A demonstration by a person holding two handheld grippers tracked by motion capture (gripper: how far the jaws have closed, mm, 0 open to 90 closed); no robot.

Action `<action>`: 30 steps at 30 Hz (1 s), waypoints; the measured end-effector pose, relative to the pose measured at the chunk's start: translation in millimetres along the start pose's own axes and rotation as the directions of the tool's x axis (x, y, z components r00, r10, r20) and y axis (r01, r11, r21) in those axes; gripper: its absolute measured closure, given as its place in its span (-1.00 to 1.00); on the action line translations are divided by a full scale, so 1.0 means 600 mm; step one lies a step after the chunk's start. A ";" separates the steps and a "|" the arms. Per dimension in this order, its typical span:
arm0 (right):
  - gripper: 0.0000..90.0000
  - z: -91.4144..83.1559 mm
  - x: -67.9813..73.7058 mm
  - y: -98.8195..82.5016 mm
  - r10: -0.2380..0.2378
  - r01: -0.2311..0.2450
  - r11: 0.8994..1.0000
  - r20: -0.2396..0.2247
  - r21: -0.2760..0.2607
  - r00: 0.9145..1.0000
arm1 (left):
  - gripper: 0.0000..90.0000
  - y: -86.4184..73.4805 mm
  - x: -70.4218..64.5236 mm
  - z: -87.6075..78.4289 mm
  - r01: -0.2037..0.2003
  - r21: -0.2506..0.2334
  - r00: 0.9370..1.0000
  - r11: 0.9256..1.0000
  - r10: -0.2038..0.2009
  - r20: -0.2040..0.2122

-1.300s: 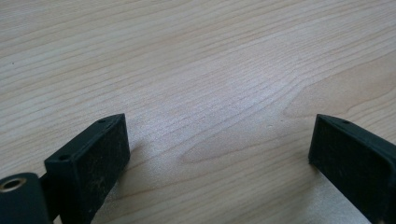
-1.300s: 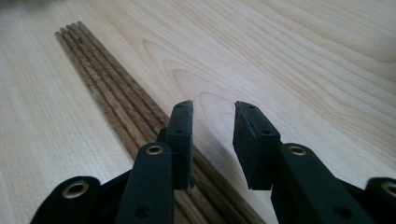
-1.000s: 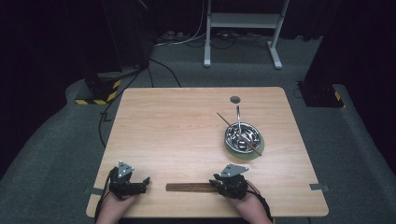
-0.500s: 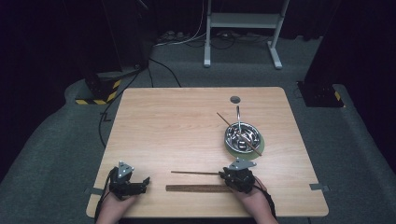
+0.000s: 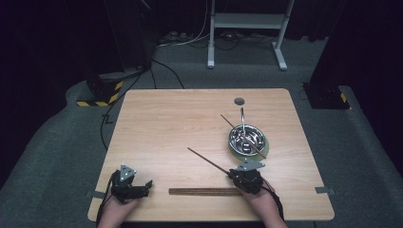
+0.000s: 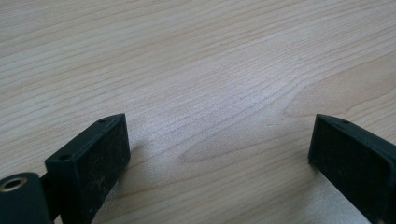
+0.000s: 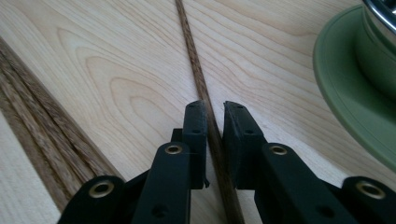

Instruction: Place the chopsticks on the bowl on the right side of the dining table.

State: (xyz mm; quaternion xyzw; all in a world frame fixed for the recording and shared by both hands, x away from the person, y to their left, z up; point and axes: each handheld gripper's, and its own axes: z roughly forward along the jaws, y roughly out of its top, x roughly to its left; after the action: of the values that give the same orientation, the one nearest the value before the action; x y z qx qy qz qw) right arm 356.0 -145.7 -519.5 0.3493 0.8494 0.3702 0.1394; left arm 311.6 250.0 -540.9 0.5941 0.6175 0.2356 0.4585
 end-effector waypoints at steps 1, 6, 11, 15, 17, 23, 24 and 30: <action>0.74 0.000 0.002 0.001 0.000 0.000 1.000 0.000 -0.002 1.000 | -0.88 0.000 0.000 0.000 0.000 0.000 1.000 1.000 0.000 0.000; 0.77 0.007 0.011 0.019 -0.023 0.023 1.000 -0.012 0.005 1.000 | -0.87 0.000 -0.001 0.000 0.005 -0.003 1.000 1.000 -0.005 -0.001; 0.78 0.026 0.025 0.041 -0.059 0.059 0.998 -0.011 0.021 0.998 | -0.87 0.000 -0.001 0.000 0.005 -0.003 1.000 1.000 -0.005 -0.001; 0.77 0.040 0.028 0.054 -0.087 0.088 0.995 -0.020 0.048 0.996 | -0.87 0.000 0.000 -0.001 -0.001 0.001 1.000 1.000 0.001 -0.001; 0.77 0.047 0.028 0.059 -0.109 0.111 0.992 -0.030 0.068 0.994 | -0.87 0.000 0.000 0.000 0.001 0.000 1.000 1.000 -0.001 -0.002; 0.83 0.053 0.023 0.064 -0.091 0.095 0.992 -0.057 0.082 0.994 | -0.87 0.000 0.000 -0.001 -0.001 0.001 1.000 1.000 0.001 -0.002; 0.84 0.053 0.021 0.064 -0.099 0.103 0.992 -0.058 0.078 0.993 | -0.87 0.000 0.000 -0.001 -0.002 0.002 1.000 1.000 0.002 -0.002; 0.71 0.052 0.022 0.061 -0.102 0.106 0.992 -0.062 0.070 0.993 | -0.87 0.000 0.001 -0.001 -0.003 0.003 1.000 1.000 0.003 0.000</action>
State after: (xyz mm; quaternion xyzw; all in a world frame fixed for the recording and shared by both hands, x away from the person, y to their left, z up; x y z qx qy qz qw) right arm 380.0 -102.7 -514.0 0.2984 0.8832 0.3410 0.1207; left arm 311.2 250.5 -540.8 0.5959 0.6170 0.2353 0.4570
